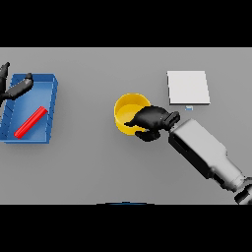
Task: Pick up the red beaker and tilt it to pour out 1 green nut into yellow bowl. Pick up the yellow bowl and place it on the metallic measuring scale.
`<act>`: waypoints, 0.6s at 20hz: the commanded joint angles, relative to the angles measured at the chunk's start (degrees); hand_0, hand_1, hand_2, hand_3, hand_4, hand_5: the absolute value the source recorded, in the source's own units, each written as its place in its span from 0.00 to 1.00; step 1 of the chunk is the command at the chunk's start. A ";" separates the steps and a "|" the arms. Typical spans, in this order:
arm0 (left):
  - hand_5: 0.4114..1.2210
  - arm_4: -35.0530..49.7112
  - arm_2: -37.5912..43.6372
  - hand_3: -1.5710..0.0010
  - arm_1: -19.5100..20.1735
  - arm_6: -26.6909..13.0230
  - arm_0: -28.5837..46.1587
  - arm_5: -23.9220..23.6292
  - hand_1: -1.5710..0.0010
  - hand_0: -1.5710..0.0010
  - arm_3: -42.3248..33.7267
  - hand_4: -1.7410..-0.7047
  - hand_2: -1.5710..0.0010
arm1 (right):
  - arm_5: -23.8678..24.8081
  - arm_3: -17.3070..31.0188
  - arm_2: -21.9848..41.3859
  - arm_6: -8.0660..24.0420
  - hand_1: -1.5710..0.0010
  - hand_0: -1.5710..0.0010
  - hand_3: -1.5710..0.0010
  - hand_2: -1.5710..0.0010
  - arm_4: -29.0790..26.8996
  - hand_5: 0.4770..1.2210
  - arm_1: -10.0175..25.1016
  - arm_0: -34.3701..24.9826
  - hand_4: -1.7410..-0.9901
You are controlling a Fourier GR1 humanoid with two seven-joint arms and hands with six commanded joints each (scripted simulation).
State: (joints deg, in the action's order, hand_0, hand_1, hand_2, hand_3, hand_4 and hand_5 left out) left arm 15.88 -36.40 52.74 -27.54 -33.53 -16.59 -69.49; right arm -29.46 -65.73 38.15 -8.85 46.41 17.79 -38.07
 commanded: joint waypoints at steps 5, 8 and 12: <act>0.39 -0.39 -0.04 1.00 0.01 -0.41 -0.68 -0.10 1.00 1.00 0.40 0.91 1.00 | -3.03 -0.33 0.10 0.57 0.15 0.14 0.30 0.18 -1.70 0.93 0.52 -0.53 0.10; 0.39 0.19 0.33 1.00 0.51 -0.47 -0.68 0.38 1.00 1.00 -0.03 0.90 1.00 | -3.24 -1.93 0.06 -0.34 0.08 0.07 0.25 0.12 -2.39 0.96 2.03 0.19 0.05; 0.39 -0.02 -0.01 1.00 0.29 -0.26 -0.30 -0.12 1.00 1.00 -0.76 0.91 1.00 | -4.37 -4.87 -0.84 2.32 0.03 0.03 0.24 0.06 -3.50 0.98 2.77 0.04 0.02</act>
State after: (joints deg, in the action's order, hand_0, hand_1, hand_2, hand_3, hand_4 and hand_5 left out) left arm 15.86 -36.41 53.03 -27.82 -33.83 -16.70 -70.24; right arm -33.82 -70.61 37.32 -6.74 42.84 20.57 -38.04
